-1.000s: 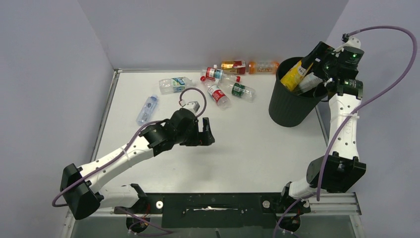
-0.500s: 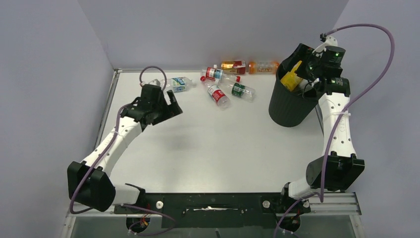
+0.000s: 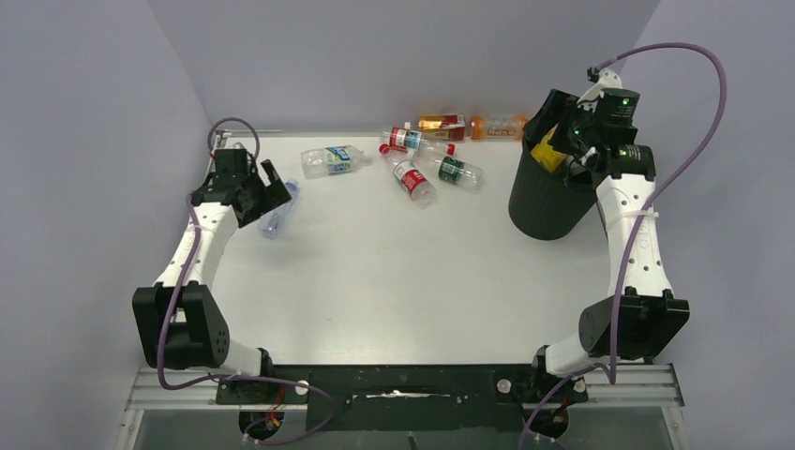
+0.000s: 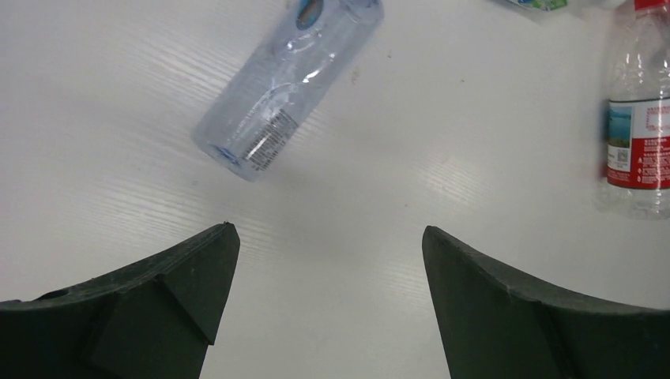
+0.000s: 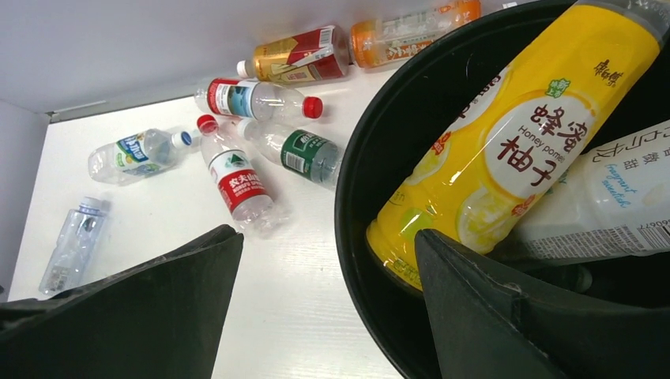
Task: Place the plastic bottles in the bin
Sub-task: Move the trash bin to the center of the board, then pick up the plastic bottle at the center of the board, then place the plastic bottle in the trash bin.
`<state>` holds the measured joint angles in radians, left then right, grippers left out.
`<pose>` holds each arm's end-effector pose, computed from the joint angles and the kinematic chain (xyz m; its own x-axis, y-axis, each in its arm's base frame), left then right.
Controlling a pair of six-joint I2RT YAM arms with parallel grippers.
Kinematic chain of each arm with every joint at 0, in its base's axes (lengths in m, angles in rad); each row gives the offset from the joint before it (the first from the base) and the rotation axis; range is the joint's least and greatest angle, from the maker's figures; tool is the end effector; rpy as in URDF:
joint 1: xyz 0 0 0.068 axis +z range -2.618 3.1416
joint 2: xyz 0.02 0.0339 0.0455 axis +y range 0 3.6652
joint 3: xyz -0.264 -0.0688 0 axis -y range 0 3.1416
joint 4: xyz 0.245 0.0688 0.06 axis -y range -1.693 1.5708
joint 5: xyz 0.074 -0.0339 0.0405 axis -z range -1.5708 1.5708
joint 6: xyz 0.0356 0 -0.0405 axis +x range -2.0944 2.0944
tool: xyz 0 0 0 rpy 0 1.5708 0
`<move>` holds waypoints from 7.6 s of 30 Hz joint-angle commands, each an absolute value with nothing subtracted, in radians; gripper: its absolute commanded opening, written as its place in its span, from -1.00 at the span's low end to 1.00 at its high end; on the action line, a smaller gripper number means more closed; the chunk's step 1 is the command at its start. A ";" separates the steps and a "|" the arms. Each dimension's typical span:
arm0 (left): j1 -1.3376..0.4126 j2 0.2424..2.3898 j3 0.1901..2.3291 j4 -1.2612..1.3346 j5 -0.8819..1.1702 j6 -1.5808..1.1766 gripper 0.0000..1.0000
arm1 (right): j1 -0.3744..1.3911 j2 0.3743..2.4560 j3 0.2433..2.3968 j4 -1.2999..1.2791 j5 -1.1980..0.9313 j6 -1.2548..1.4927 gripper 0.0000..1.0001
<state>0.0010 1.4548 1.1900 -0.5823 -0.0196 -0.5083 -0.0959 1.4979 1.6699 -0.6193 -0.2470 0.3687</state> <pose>0.3142 0.0010 0.2874 -0.6478 -0.4872 -0.5856 -0.3769 0.8730 -0.3094 0.3290 -0.0229 0.4309 -0.4472 0.3941 -0.8029 0.0371 0.9051 0.4236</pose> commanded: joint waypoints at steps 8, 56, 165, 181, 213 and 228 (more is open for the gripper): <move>0.182 1.460 1.169 -0.479 0.092 -0.417 0.75 | -0.055 1.573 1.730 -0.702 -0.160 0.231 0.55; 0.189 1.418 1.030 -0.423 0.154 -0.417 0.75 | 0.312 1.521 1.711 -1.126 0.227 0.291 0.96; -0.033 1.978 1.432 -0.566 -0.169 -0.184 0.73 | 0.339 1.349 1.745 -1.054 0.277 0.276 0.96; -0.084 1.704 1.315 -0.637 -0.111 -0.252 -0.11 | 0.340 1.232 1.691 -1.037 0.140 0.329 0.99; -0.659 1.692 1.899 -0.568 0.284 -0.526 -0.13 | 0.347 0.805 1.441 -0.874 -0.064 0.520 1.00; -0.843 1.870 2.130 -0.471 0.359 -0.551 -0.15 | 0.346 0.953 1.624 -0.905 0.214 0.472 0.96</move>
